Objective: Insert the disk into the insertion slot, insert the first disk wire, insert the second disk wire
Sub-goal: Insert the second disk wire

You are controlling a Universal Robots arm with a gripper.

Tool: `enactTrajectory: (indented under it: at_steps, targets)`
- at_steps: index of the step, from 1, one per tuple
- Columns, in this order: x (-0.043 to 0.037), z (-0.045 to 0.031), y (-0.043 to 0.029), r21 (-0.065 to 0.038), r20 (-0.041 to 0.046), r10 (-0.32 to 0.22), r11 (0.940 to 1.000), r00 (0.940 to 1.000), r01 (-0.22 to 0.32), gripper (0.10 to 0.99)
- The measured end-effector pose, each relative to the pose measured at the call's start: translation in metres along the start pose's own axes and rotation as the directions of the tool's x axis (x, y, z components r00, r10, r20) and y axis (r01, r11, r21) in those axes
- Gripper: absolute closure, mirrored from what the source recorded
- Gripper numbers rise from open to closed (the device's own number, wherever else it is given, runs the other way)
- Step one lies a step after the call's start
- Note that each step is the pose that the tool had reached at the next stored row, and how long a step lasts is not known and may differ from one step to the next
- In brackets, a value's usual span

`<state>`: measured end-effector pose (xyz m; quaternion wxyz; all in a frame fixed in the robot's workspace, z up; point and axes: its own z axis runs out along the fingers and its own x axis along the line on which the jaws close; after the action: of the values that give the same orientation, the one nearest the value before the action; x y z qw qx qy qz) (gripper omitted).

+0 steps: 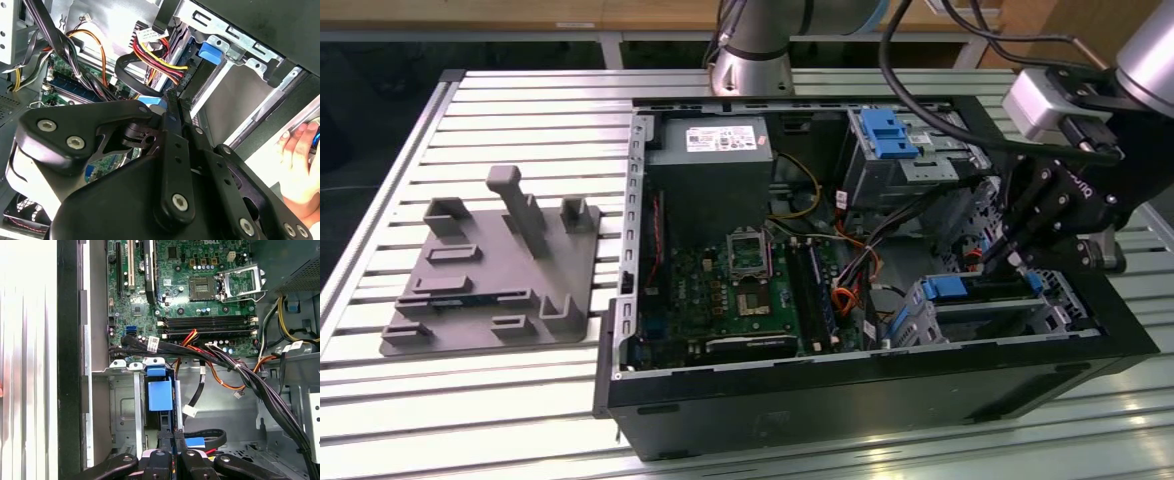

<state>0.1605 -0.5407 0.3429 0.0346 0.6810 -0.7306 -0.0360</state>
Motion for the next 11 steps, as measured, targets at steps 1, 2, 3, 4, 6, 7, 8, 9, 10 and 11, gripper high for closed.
enactTrajectory:
  at_steps: [1,2,3,4,6,7,8,9,10,11]
  targets:
    - [0.0001,0.0002,0.0000,0.000,-0.0001,0.000,1.0000,1.0000,0.000,0.941]
    - [0.0002,0.0005,-0.0001,0.000,-0.0001,0.000,1.0000,1.0000,0.000,0.941]
    - [0.0003,0.0009,-0.0001,0.000,0.0000,0.000,1.0000,1.0000,0.000,0.941]
    - [0.0004,0.0011,-0.0001,0.000,0.0000,0.000,1.0000,1.0000,0.000,0.941]
    - [0.0008,0.0016,-0.0002,0.000,0.0000,0.000,1.0000,1.0000,0.000,0.941]
    - [0.0009,0.0019,-0.0003,0.000,0.0000,0.000,1.0000,1.0000,0.000,0.941]
    - [0.0010,0.0021,-0.0003,0.000,0.0000,0.000,1.0000,1.0000,0.000,0.941]
    - [0.0010,0.0024,-0.0004,0.000,0.0000,0.000,1.0000,1.0000,0.000,0.941]
    - [0.0010,0.0027,-0.0005,0.000,0.0001,0.000,1.0000,1.0000,0.000,0.941]
    - [0.0010,0.0030,-0.0007,0.000,0.0001,0.000,1.0000,1.0000,0.000,0.941]
